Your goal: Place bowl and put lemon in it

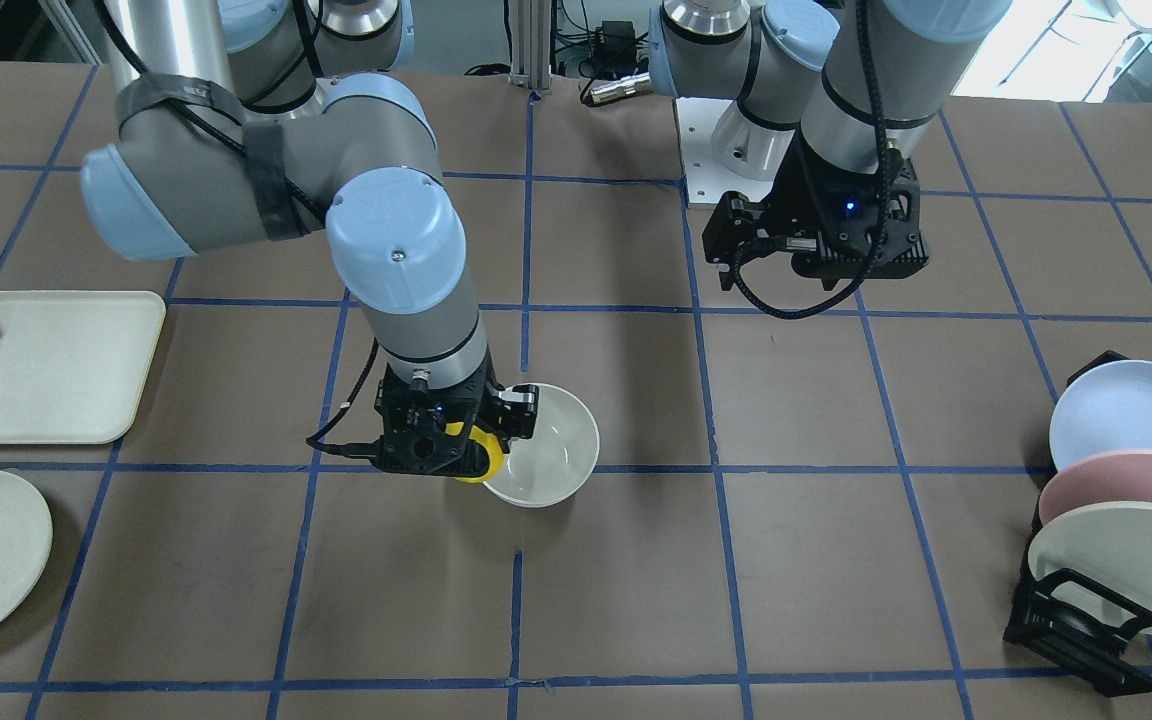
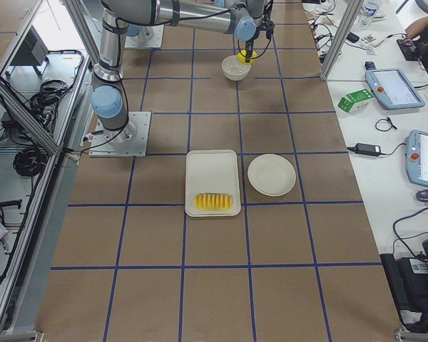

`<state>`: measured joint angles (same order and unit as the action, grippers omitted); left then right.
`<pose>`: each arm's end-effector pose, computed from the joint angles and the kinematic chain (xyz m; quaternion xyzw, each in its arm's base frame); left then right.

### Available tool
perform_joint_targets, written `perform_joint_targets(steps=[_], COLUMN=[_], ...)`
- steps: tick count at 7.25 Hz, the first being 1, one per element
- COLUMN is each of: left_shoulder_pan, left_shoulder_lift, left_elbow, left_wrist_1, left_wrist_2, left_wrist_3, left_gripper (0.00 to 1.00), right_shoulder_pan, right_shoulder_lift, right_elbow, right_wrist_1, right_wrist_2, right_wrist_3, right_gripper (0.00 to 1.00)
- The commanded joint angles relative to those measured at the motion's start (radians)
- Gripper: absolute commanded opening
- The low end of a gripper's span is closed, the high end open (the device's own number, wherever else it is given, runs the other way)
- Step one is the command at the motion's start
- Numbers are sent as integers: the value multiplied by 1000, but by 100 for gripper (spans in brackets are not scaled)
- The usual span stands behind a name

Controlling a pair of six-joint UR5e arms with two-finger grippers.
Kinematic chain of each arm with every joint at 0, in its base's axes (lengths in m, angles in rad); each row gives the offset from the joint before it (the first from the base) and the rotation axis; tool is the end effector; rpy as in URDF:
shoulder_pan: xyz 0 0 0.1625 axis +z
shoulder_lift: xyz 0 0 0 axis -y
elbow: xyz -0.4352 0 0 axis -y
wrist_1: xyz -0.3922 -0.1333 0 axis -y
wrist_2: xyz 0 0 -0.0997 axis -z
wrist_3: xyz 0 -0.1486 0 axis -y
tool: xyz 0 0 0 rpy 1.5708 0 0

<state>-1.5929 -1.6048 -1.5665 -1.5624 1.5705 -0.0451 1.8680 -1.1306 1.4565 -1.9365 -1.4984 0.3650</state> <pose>-0.1444 -0.5003 0.4351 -0.0115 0.9999 0.0107 0.0002 0.3318 -0.5913 0.2865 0.0331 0.9986 -0.0070 0.0407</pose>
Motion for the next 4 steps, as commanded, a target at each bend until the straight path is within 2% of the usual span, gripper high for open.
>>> perform_joint_targets(steps=[1, 2, 4], left_shoulder_pan=[24, 27, 39], left_shoulder_lift=[8, 16, 13], left_elbow=[2, 14, 14], left_wrist_1=[-7, -10, -31], left_wrist_2=[-1, 5, -3], left_wrist_3=[13, 63, 73], left_gripper=[100, 100, 100], right_shoulder_pan=[34, 37, 46], right_shoulder_lift=[55, 83, 113], right_elbow=[-2, -2, 1], right_wrist_1=[-62, -114, -114], right_wrist_2=[0, 3, 44], right_wrist_3=[5, 15, 20], right_gripper=[0, 0, 0])
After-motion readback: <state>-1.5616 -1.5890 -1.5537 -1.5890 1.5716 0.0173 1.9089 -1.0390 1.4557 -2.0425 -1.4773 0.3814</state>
